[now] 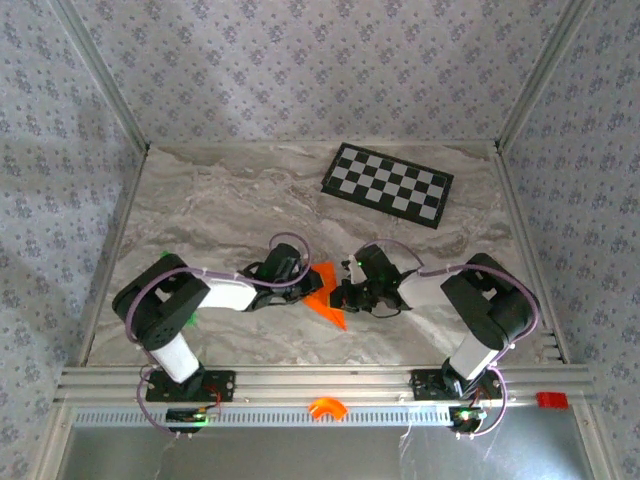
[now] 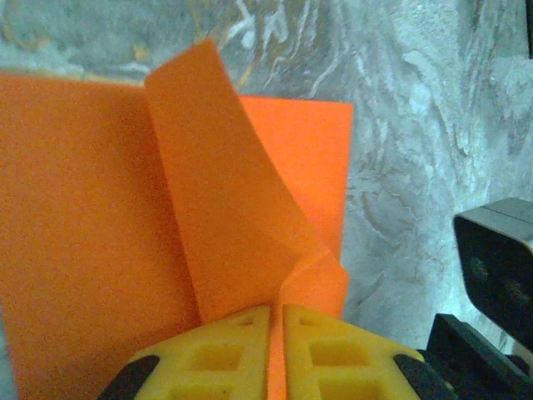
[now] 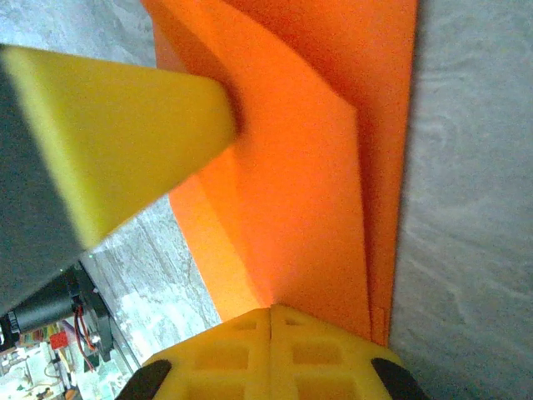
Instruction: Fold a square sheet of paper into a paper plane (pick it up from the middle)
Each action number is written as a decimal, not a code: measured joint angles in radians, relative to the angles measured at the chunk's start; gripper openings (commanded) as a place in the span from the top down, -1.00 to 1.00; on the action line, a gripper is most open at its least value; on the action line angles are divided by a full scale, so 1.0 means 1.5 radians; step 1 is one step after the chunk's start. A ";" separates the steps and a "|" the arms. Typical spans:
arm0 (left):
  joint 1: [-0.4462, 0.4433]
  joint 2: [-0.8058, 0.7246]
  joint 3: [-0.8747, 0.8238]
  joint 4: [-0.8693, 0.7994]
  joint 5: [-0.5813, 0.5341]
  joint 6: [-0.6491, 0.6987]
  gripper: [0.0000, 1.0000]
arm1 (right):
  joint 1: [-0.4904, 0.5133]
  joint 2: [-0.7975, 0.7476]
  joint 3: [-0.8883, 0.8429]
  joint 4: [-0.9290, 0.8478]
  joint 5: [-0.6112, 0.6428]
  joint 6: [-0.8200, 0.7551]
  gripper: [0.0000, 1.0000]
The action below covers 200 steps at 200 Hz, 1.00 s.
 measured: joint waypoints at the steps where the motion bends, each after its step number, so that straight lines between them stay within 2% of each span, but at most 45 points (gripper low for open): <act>1: 0.000 -0.002 0.001 -0.003 -0.001 0.002 0.72 | 0.000 0.000 0.000 0.001 0.000 0.000 1.00; 46: -0.018 -0.042 0.028 -0.032 -0.004 0.032 0.88 | 0.000 0.000 -0.002 0.005 0.000 0.000 1.00; 96: -0.033 0.015 0.036 -0.057 -0.003 0.029 0.91 | 0.000 0.000 -0.001 0.004 0.000 0.000 1.00; 200: 0.033 0.027 0.033 -0.055 0.022 0.024 0.90 | 0.000 0.001 -0.002 0.005 -0.002 -0.008 1.00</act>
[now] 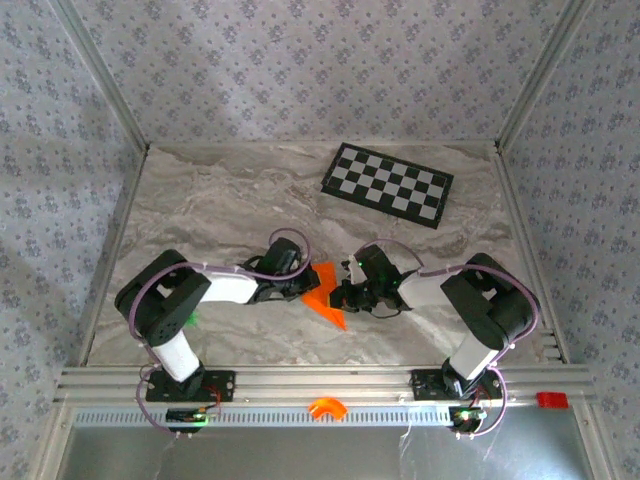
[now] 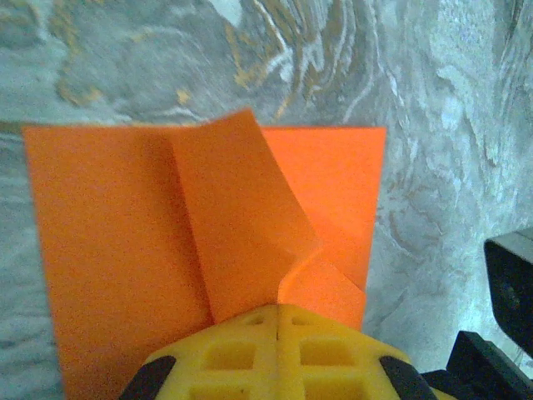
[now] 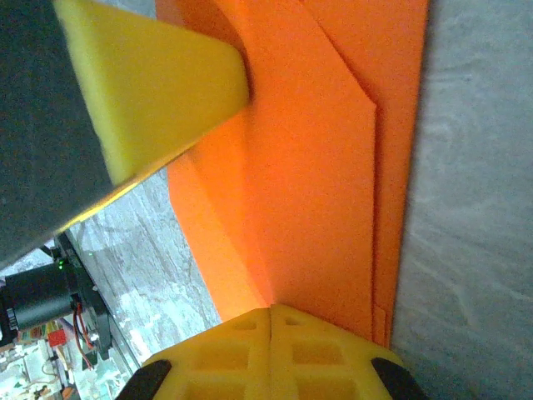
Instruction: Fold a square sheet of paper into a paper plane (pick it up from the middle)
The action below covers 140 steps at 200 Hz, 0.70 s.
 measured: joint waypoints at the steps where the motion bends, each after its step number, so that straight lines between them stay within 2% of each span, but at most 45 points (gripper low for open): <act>1: 0.001 0.000 0.000 0.000 0.000 0.000 0.90 | 0.000 0.000 0.000 0.000 0.000 0.000 1.00; 60: 0.062 0.005 0.024 -0.041 0.007 0.022 0.91 | 0.000 -0.001 -0.008 0.010 -0.001 -0.011 1.00; 103: 0.083 0.019 0.055 -0.077 0.022 0.040 0.90 | 0.000 0.000 -0.010 0.015 -0.003 -0.016 1.00; 140: 0.105 0.022 0.078 -0.110 0.003 0.060 0.90 | 0.000 0.000 -0.010 0.014 -0.006 -0.029 1.00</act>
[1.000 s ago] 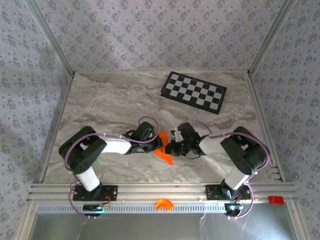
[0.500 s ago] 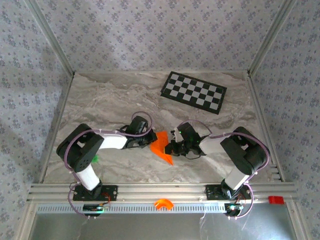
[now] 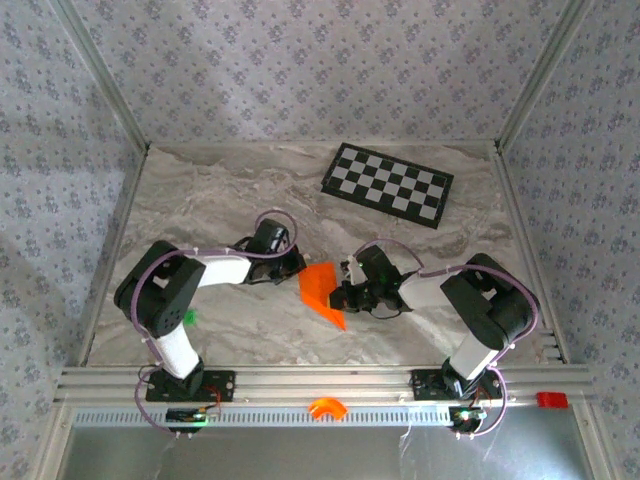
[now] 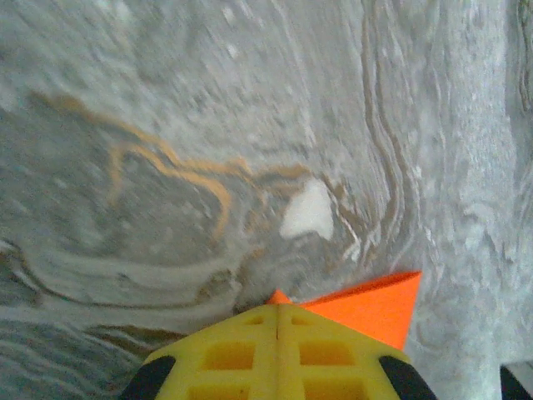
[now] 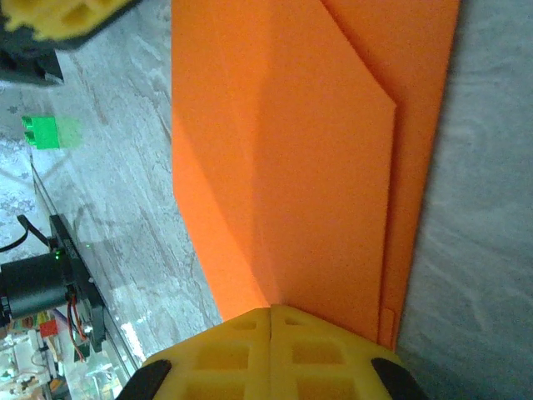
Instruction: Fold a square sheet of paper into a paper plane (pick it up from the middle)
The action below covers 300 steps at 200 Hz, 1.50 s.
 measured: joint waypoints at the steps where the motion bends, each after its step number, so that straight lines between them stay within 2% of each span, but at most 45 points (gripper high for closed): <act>1: 0.001 0.000 0.000 -0.001 0.000 0.001 0.90 | 0.000 0.000 0.000 0.000 0.000 0.000 1.00; 66: 0.006 -0.031 0.019 -0.079 -0.052 0.025 0.87 | -0.008 -0.001 -0.003 -0.013 -0.032 -0.028 1.00; 105: -0.041 -0.101 0.021 -0.103 -0.087 0.037 0.86 | -0.018 -0.001 0.000 -0.034 -0.053 -0.039 1.00; 163: -0.131 -0.067 -0.014 -0.014 -0.058 0.037 0.89 | -0.020 -0.001 0.002 -0.041 -0.059 -0.041 1.00; 205: -0.129 -0.028 -0.040 0.025 -0.054 0.025 0.92 | -0.021 -0.007 0.008 -0.060 -0.059 -0.038 1.00; 260: -0.130 -0.028 -0.063 0.070 -0.054 0.014 0.93 | 0.011 -0.037 0.067 -0.196 0.007 -0.031 1.00; 300: -0.130 -0.030 -0.069 0.082 -0.054 0.014 0.93 | 0.040 0.017 0.147 -0.213 0.041 -0.024 1.00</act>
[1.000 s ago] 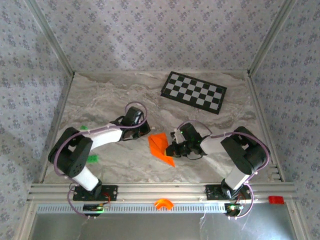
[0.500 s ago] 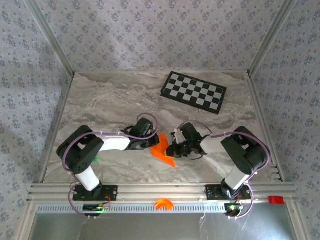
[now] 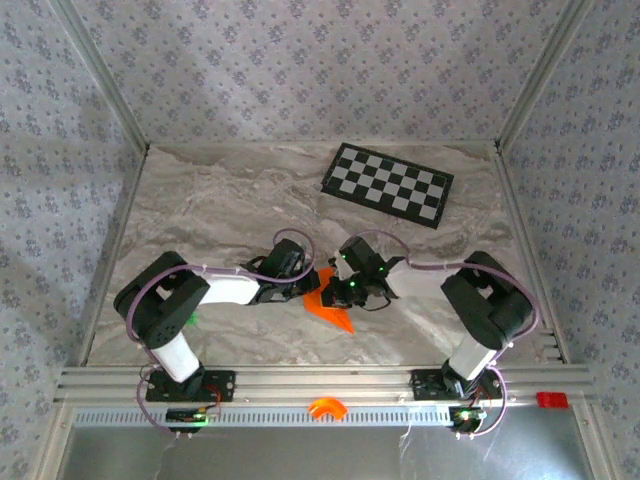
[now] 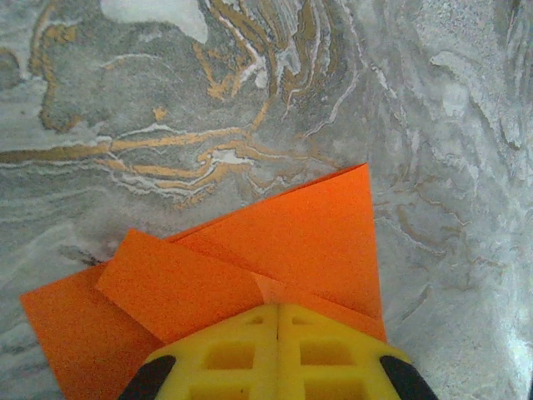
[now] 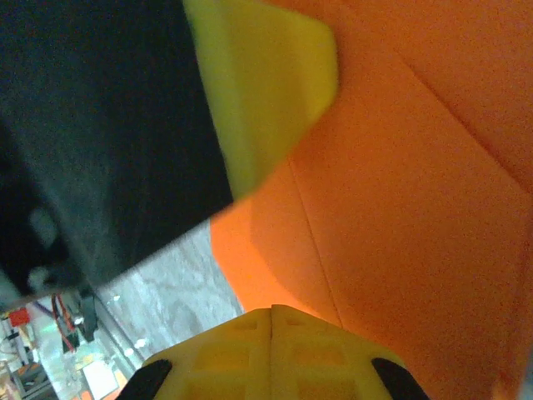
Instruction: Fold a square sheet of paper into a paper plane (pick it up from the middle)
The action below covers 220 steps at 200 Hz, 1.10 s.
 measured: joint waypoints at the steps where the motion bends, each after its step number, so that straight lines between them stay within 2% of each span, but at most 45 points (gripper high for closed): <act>1: 0.000 0.000 0.000 0.000 0.000 0.000 0.94 | 0.000 0.003 0.001 0.000 0.002 0.001 1.00; 37: 0.001 0.000 0.000 0.000 -0.002 0.000 0.94 | -0.003 0.028 -0.004 0.017 -0.002 0.001 1.00; 80: 0.000 0.000 -0.003 0.003 0.006 0.000 0.95 | -0.010 -0.029 -0.102 0.103 -0.016 0.017 1.00; 119: 0.000 0.000 -0.003 0.004 0.005 0.000 0.95 | -0.020 -0.079 -0.130 0.057 -0.024 0.026 1.00; 155: 0.001 0.000 -0.005 0.008 0.005 0.000 0.95 | -0.022 -0.080 -0.077 -0.004 -0.023 0.024 1.00; 188: 0.001 0.003 -0.005 0.014 0.005 0.000 0.95 | -0.021 -0.008 0.003 0.002 -0.023 0.023 0.96; 220: 0.001 0.008 -0.005 0.025 0.005 -0.002 0.95 | -0.019 0.048 0.018 0.010 -0.025 0.017 0.95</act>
